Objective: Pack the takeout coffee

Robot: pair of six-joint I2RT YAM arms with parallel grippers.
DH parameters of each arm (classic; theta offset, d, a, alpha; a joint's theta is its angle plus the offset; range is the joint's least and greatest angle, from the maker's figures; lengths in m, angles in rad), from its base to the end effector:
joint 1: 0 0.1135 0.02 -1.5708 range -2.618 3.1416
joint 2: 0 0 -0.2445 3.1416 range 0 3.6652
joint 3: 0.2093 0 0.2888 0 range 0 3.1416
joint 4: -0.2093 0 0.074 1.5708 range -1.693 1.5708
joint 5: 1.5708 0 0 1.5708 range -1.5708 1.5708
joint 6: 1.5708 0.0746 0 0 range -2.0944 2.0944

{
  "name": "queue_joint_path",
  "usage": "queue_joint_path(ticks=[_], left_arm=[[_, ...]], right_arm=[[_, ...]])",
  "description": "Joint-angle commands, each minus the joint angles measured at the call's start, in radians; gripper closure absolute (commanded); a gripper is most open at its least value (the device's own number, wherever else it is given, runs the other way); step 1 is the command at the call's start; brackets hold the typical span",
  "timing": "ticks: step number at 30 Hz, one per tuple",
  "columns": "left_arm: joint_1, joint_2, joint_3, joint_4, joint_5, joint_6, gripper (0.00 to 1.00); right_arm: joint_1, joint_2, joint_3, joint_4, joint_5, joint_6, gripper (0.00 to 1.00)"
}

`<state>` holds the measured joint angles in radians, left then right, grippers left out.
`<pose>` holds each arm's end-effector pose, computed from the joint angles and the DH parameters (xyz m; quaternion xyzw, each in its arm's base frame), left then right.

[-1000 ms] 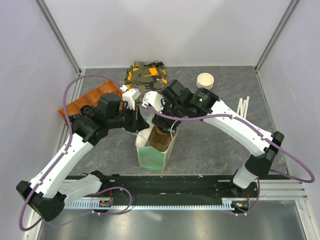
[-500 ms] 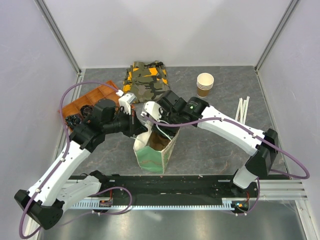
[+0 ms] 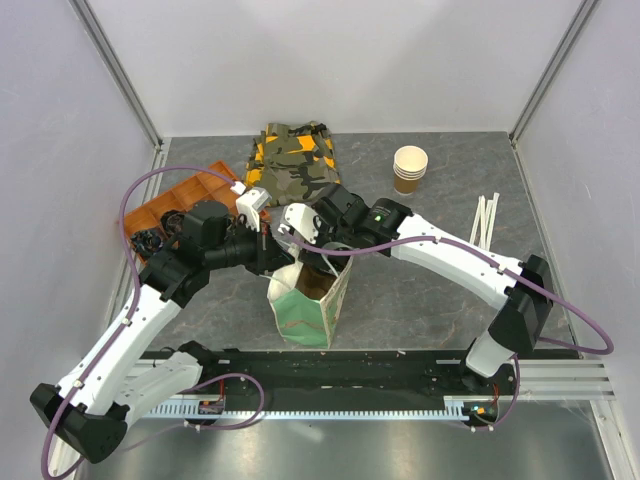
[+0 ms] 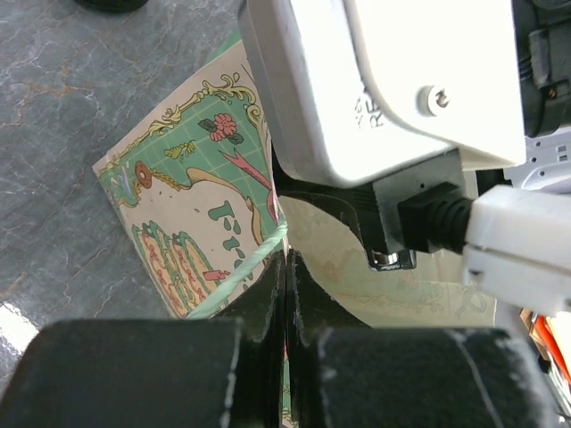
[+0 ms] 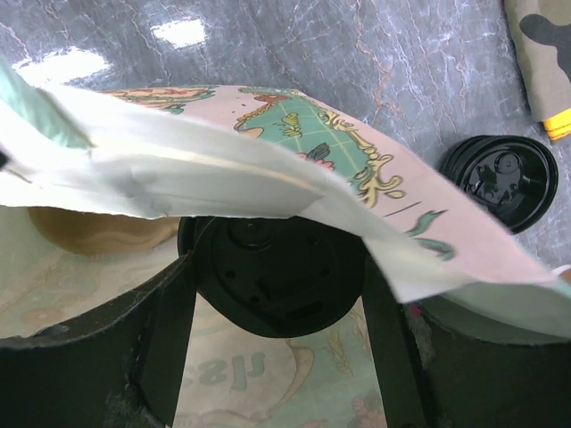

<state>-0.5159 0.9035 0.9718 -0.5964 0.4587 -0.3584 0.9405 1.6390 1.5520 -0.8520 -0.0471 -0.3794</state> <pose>0.2169 -0.1610 0.3137 0.1793 0.8329 -0.3839 0.3559 0.2394 0.3341 0.2728 -0.5884 0.7462 0.1075 0.2922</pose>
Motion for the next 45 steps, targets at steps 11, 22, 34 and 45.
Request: queue_joint_path(ticks=[11, 22, 34, 45], left_arm=[[0.117, 0.011, 0.018, -0.117, -0.017, 0.081, 0.98], [0.117, -0.011, 0.041, -0.105, 0.035, 0.141, 0.98], [0.117, -0.017, 0.05, -0.095, 0.047, 0.167, 0.98], [0.114, -0.029, 0.07, -0.083, 0.072, 0.21, 0.98]], right_arm=[[0.004, 0.087, 0.002, 0.065, 0.0, -0.039, 0.43], [0.004, 0.124, 0.019, 0.001, -0.033, -0.096, 0.45], [0.001, 0.176, 0.025, -0.012, -0.025, -0.136, 0.44], [-0.003, 0.185, -0.023, -0.016, -0.023, -0.187, 0.43]])
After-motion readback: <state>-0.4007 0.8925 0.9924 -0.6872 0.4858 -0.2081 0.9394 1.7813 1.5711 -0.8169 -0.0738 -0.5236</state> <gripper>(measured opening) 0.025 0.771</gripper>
